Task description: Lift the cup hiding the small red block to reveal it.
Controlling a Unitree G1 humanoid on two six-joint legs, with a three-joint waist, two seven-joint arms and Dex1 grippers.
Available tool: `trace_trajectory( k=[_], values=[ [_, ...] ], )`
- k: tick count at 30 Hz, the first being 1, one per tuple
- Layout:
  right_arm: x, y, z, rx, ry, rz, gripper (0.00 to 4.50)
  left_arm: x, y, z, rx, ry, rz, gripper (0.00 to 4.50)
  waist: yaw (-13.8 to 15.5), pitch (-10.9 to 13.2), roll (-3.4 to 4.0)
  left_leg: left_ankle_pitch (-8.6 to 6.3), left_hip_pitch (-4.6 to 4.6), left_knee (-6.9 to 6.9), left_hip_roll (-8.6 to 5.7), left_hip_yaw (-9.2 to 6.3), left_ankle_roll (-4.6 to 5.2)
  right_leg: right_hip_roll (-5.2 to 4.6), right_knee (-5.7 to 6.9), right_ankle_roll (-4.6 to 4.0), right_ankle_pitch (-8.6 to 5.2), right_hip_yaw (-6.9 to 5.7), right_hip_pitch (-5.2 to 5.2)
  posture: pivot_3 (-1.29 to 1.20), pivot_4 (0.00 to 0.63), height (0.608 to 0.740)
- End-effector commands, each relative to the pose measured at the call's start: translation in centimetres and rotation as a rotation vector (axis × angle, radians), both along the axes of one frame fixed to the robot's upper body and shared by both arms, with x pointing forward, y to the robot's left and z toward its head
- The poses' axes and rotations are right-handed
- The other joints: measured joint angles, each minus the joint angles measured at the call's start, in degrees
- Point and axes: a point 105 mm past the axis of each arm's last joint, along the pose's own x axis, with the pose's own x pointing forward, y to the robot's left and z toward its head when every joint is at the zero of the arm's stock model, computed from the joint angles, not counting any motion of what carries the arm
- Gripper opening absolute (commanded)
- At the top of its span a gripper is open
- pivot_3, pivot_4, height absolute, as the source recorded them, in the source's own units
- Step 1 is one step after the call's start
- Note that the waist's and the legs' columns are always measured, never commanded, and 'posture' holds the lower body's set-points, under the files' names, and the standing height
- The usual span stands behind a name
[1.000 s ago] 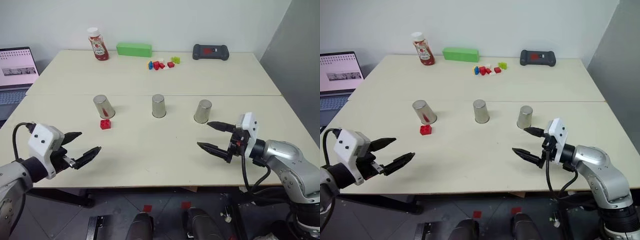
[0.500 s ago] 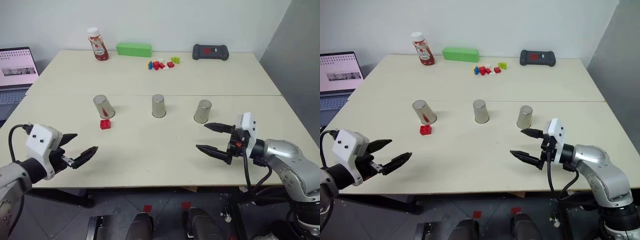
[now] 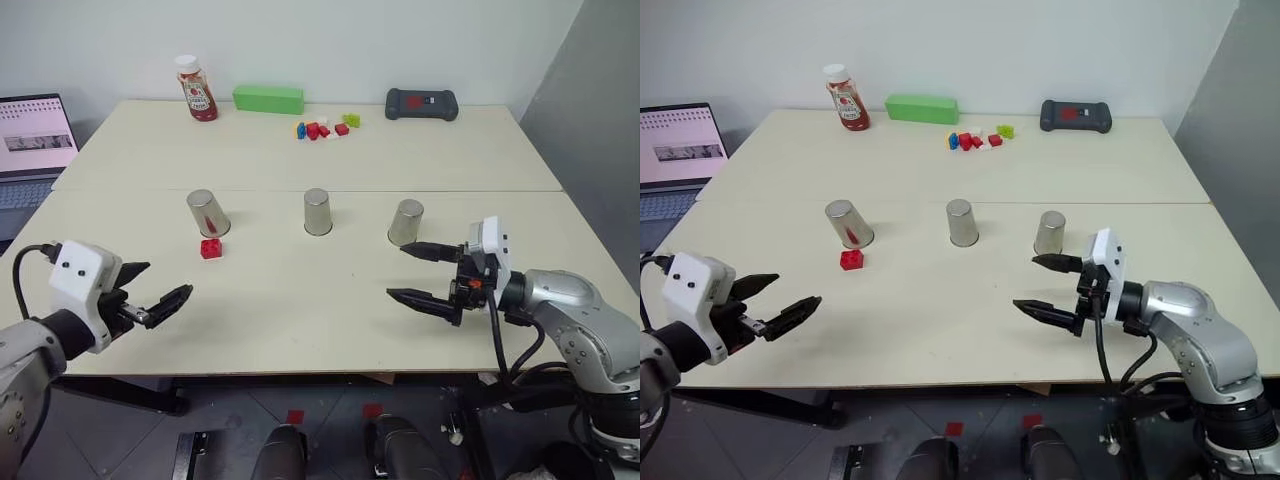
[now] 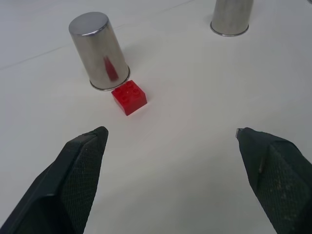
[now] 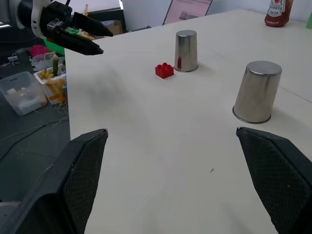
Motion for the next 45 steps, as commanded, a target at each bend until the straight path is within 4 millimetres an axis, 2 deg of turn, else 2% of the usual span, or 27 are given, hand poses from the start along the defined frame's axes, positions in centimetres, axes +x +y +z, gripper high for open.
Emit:
trace_trajectory(
  k=[1, 12, 17, 28, 45],
  values=[
    [-0.3, 0.3, 1.1, 0.020, -0.020, 0.014, 4.50, -0.1, -0.8, 0.6, 0.000, -0.027, -0.021, 4.46, 0.00, 0.00, 0.00, 0.00, 0.00, 0.00, 0.00, 0.00, 0.00, 0.00, 0.00, 0.01, 0.01, 0.00, 0.00, 0.00, 0.150, 0.740],
    [-0.4, 0.2, 1.1, 0.027, -0.004, 0.001, 4.50, -0.3, -0.9, 0.6, 0.012, -0.016, -0.021, 4.46, 0.00, 0.00, 0.00, 0.00, 0.00, 0.00, 0.00, -0.02, 0.00, 0.00, 0.00, -0.01, 0.00, -0.01, 0.00, 0.00, 0.150, 0.740],
    [-0.4, 0.1, 1.3, 0.030, -0.019, -0.019, 4.50, 0.2, -0.1, 0.9, 0.027, -0.044, 0.024, 4.46, 0.01, 0.00, 0.00, 0.00, -0.01, -0.01, 0.00, -0.02, 0.00, 0.00, 0.00, 0.01, 0.01, -0.02, 0.00, 0.00, 0.150, 0.740],
    [-0.4, 0.2, 1.3, 0.023, -0.040, -0.028, 4.50, 1.0, 0.1, 1.3, 0.015, -0.050, 0.018, 4.46, 0.00, 0.00, 0.00, 0.00, 0.00, -0.02, 0.00, -0.02, 0.00, 0.00, 0.00, 0.04, 0.02, -0.02, 0.00, 0.00, 0.150, 0.740],
    [-1.1, 0.4, 0.3, 0.038, -0.023, -0.019, 4.50, 1.7, 0.3, 1.6, 0.025, -0.041, -0.009, 4.46, 0.00, 0.00, 0.00, 0.00, -0.01, -0.02, 0.00, -0.02, 0.00, 0.00, 0.00, 0.07, 0.04, -0.02, 0.00, 0.00, 0.150, 0.740]
  ],
)
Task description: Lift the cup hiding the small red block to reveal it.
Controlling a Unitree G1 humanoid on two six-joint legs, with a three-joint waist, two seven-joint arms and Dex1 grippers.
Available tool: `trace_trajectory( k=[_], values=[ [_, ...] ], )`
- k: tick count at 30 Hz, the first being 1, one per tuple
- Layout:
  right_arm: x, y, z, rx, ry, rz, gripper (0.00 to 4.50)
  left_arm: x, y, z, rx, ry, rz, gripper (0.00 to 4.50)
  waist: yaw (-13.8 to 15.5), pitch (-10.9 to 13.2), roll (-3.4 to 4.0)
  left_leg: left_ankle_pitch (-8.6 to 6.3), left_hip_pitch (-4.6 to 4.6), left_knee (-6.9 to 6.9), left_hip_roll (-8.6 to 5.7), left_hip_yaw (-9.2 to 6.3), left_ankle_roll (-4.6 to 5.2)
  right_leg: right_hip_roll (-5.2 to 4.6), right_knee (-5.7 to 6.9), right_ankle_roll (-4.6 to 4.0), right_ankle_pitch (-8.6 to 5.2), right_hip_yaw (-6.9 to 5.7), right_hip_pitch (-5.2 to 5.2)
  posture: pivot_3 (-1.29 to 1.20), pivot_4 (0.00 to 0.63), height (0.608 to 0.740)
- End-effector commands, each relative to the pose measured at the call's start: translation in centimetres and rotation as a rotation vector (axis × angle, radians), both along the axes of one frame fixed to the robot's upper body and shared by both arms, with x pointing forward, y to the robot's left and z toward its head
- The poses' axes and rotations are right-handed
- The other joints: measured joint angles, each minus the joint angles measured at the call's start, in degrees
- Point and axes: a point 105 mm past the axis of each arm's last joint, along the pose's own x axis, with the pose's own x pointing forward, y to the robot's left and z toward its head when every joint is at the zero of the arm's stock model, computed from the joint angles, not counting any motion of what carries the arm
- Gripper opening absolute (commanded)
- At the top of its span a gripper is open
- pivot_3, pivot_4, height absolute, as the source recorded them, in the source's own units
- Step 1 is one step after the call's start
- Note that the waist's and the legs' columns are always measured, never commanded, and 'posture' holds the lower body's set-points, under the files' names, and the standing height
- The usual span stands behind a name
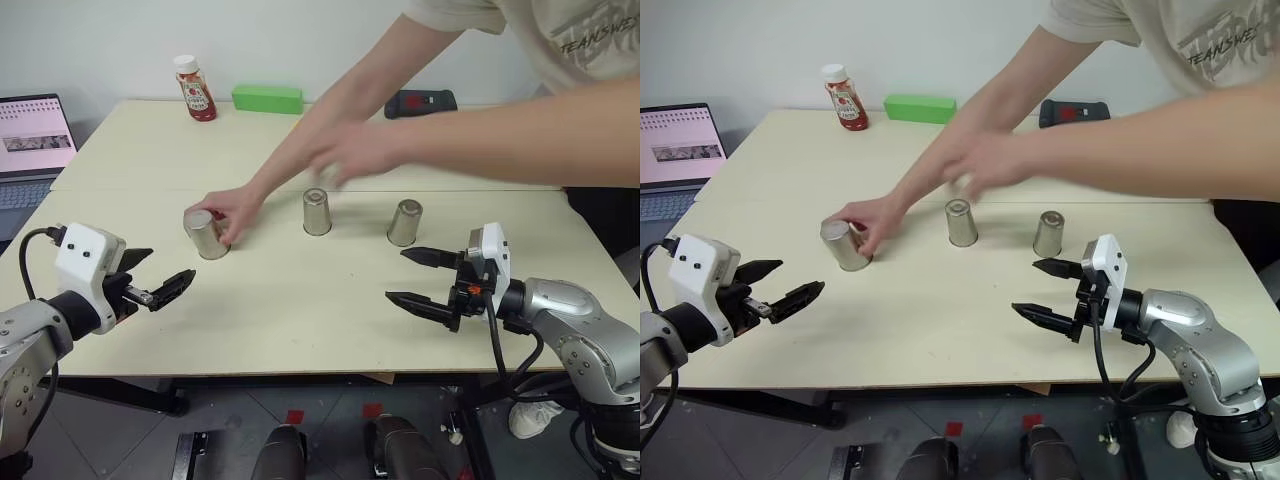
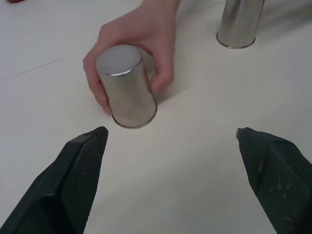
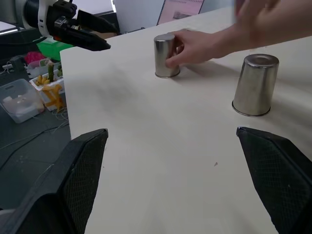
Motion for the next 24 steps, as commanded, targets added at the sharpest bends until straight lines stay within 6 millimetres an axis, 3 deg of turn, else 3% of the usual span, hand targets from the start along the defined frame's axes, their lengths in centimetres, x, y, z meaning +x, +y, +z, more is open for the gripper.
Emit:
trace_trajectory(
  k=[1, 24],
  values=[
    [-0.4, 0.4, 1.0, 0.012, -0.056, 0.018, 4.50, 0.1, -0.1, 1.2, 0.036, -0.041, -0.016, 4.46, 0.00, 0.00, 0.00, 0.00, 0.00, 0.00, 0.00, 0.00, 0.00, 0.00, 0.00, 0.00, 0.00, 0.00, 0.00, 0.00, 0.150, 0.740],
    [0.9, 0.9, 1.2, 0.018, -0.007, -0.070, 4.50, 0.3, -0.8, 1.1, 0.004, -0.047, -0.053, 4.46, 0.00, 0.00, 0.00, 0.00, -0.01, -0.01, 0.00, 0.00, 0.00, 0.00, 0.00, 0.00, 0.00, 0.00, 0.00, 0.00, 0.150, 0.740]
  ],
)
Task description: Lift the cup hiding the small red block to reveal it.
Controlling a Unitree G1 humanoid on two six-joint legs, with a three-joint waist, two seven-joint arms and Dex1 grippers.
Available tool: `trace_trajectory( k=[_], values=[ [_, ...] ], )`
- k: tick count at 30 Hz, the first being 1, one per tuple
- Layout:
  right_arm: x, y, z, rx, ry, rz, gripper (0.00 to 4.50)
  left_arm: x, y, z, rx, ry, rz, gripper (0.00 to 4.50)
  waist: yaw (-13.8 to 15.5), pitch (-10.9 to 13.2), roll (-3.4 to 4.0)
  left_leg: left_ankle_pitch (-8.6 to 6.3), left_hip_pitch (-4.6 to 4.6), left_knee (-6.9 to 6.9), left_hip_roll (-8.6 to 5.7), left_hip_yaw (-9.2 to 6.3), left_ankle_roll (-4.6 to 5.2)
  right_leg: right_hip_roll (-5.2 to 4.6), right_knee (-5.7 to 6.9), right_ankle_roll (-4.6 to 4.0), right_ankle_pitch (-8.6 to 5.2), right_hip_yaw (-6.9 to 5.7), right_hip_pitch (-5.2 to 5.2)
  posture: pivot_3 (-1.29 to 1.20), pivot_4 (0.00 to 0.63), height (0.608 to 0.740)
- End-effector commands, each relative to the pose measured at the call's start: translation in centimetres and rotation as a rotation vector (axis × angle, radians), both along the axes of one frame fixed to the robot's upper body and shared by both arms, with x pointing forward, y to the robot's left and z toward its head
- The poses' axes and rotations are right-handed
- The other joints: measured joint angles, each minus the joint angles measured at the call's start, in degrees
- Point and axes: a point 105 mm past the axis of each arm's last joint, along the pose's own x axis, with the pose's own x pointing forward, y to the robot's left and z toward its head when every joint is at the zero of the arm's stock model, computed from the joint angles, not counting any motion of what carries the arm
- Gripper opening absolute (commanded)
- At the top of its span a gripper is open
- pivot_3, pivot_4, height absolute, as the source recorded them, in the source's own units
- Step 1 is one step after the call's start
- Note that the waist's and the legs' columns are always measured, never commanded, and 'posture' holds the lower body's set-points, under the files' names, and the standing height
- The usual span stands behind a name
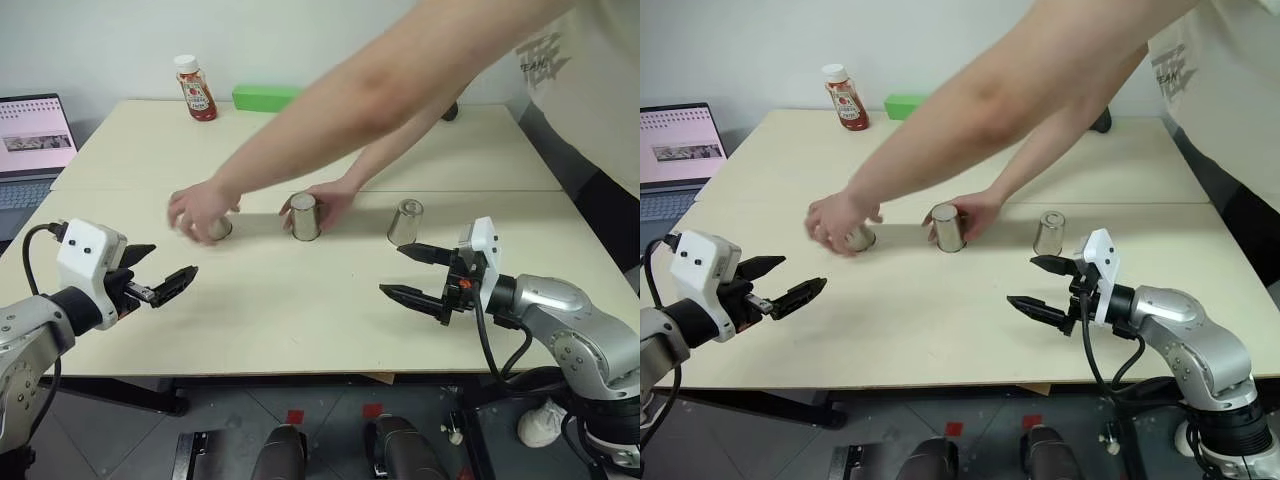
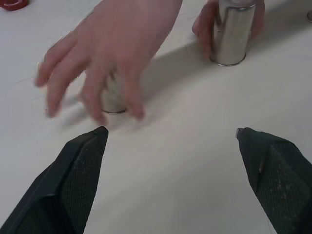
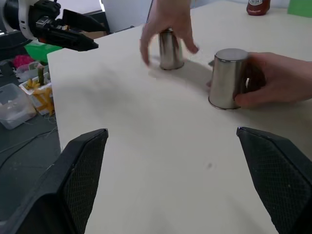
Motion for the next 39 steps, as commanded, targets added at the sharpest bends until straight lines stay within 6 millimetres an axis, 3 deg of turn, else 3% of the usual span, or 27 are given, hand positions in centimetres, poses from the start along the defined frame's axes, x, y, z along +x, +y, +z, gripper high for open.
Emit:
trace_trajectory(
  k=[1, 12, 16, 20, 28, 39],
  values=[
    [-0.1, 0.4, 1.3, 0.013, -0.050, -0.002, 4.50, -0.2, -0.6, 0.6, 0.007, -0.019, -0.041, 4.46, 0.00, 0.00, 0.00, 0.00, 0.00, -0.01, 0.00, 0.00, 0.00, 0.00, 0.00, 0.00, 0.00, 0.00, 0.00, 0.00, 0.150, 0.740],
    [1.2, 3.0, 1.4, 0.051, -0.065, -0.015, 4.50, -1.8, -2.7, 0.4, 0.006, 0.036, -0.213, 4.46, -0.08, 0.00, 0.00, 0.00, 0.00, -0.01, 0.00, 0.01, 0.00, 0.00, 0.00, -0.01, 0.00, 0.02, -0.01, 0.00, 0.150, 0.740],
    [2.9, 5.0, 1.6, 0.046, -0.077, -0.033, 4.50, -2.0, -2.7, 0.4, 0.019, 0.051, -0.245, 4.46, -0.17, 0.01, 0.02, 0.00, 0.00, -0.02, 0.03, 0.01, 0.00, 0.01, 0.05, -0.06, -0.03, 0.00, -0.07, 0.00, 0.150, 0.740],
    [5.1, 8.2, 1.3, -0.005, -0.081, -0.049, 4.50, -1.4, -2.7, 0.5, 0.047, 0.049, -0.265, 4.46, -0.42, 0.01, 0.02, 0.00, -0.02, -0.02, 0.03, 0.02, 0.00, 0.02, 0.06, -0.08, -0.04, 0.01, -0.11, 0.00, 0.150, 0.740],
    [12.5, 11.4, 1.6, -0.054, -0.111, -0.261, 4.50, -0.6, -3.5, 0.6, 0.063, 0.031, -0.298, 4.46, -0.62, 0.00, 0.01, 0.01, -0.46, -0.03, 0.01, 0.05, -0.01, 0.00, 0.10, 0.03, 0.06, 0.02, -0.50, 0.00, 0.150, 0.740],
    [15.1, 14.2, 0.8, -0.052, -0.042, -0.251, 4.50, -0.7, -3.6, 0.5, 0.076, 0.032, -0.304, 4.46, -1.14, 0.01, 0.02, 0.00, -0.76, -0.07, 0.01, 0.04, -0.01, -0.01, 0.09, -0.26, 0.23, -0.01, -0.77, 0.00, 0.150, 0.740]
  ],
)
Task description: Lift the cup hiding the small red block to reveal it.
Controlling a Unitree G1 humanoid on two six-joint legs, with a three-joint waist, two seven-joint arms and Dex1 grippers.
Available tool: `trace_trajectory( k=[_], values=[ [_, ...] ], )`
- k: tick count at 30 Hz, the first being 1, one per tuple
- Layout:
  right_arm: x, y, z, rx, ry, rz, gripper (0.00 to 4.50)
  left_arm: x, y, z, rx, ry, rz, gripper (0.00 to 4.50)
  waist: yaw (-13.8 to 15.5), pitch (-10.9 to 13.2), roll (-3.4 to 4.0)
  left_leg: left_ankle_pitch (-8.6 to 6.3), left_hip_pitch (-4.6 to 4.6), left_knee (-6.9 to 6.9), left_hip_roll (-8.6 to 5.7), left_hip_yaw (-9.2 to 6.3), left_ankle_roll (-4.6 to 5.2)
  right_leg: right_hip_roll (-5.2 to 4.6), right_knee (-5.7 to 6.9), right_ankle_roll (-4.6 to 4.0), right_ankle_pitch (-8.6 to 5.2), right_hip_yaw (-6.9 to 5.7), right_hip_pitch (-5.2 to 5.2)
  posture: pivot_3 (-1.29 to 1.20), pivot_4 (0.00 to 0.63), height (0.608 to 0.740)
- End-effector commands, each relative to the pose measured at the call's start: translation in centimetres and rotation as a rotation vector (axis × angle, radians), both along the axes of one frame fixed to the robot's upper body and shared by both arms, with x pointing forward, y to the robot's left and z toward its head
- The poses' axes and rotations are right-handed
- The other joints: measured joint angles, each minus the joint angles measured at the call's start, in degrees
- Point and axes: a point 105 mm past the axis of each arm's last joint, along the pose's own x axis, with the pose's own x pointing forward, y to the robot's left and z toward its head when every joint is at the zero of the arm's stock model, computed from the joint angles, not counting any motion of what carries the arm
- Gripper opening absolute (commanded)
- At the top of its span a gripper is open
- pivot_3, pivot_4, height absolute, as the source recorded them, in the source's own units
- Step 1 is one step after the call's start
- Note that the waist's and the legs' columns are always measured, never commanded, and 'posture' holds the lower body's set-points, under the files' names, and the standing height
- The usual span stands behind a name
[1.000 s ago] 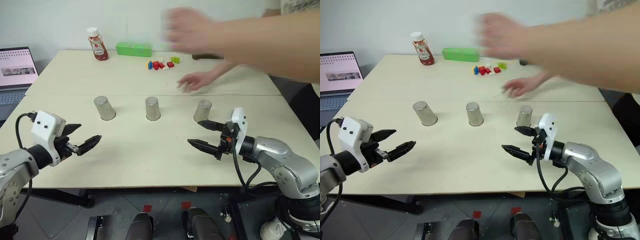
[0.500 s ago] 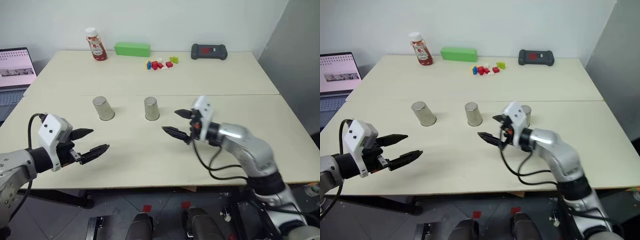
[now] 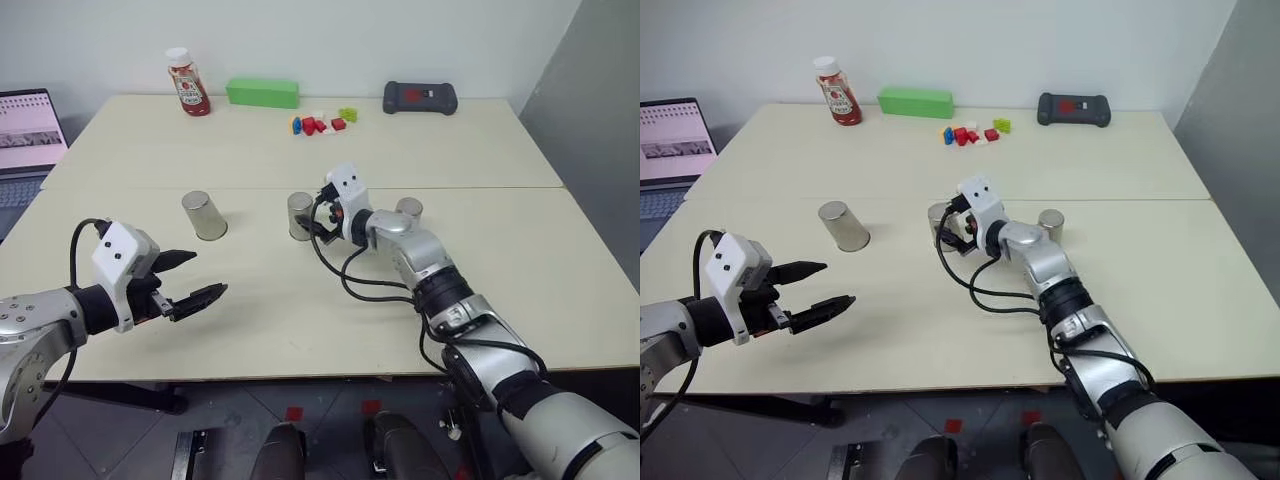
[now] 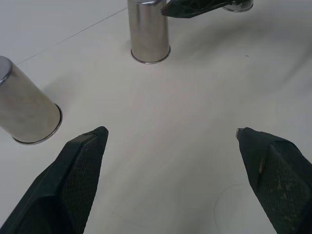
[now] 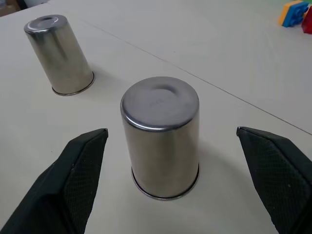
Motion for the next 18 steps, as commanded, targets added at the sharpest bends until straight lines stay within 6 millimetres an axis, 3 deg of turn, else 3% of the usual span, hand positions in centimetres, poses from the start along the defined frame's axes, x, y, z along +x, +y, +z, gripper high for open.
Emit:
trace_trajectory(
  k=[1, 15, 18],
  values=[
    [0.6, 0.7, 1.3, 0.020, -0.034, 0.003, 4.50, -0.1, -0.2, 0.9, 0.030, -0.041, -0.018, 4.46, -0.13, 0.00, 0.00, 0.00, 0.00, 0.00, 0.00, 0.00, 0.00, 0.00, 0.00, 0.00, 0.00, -0.01, -0.01, 0.00, 0.150, 0.740],
    [0.0, 4.3, 1.3, 0.055, 0.009, 0.047, 4.50, 0.3, -0.3, 1.1, 0.036, -0.053, -0.007, 4.46, -0.33, 0.01, 0.02, 0.00, 0.01, 0.02, 0.01, -0.04, 0.00, 0.02, 0.04, -0.01, 0.00, -0.05, 0.01, 0.00, 0.150, 0.740],
    [-0.1, 4.7, 1.3, 0.048, -0.008, 0.037, 3.78, 0.4, -0.7, 0.9, 0.036, -0.055, -0.013, 4.50, -0.34, 0.01, 0.01, 0.00, 0.01, 0.04, 0.00, -0.04, 0.00, 0.01, 0.03, -0.01, 0.00, -0.04, 0.02, 0.00, 0.150, 0.740]
  ],
)
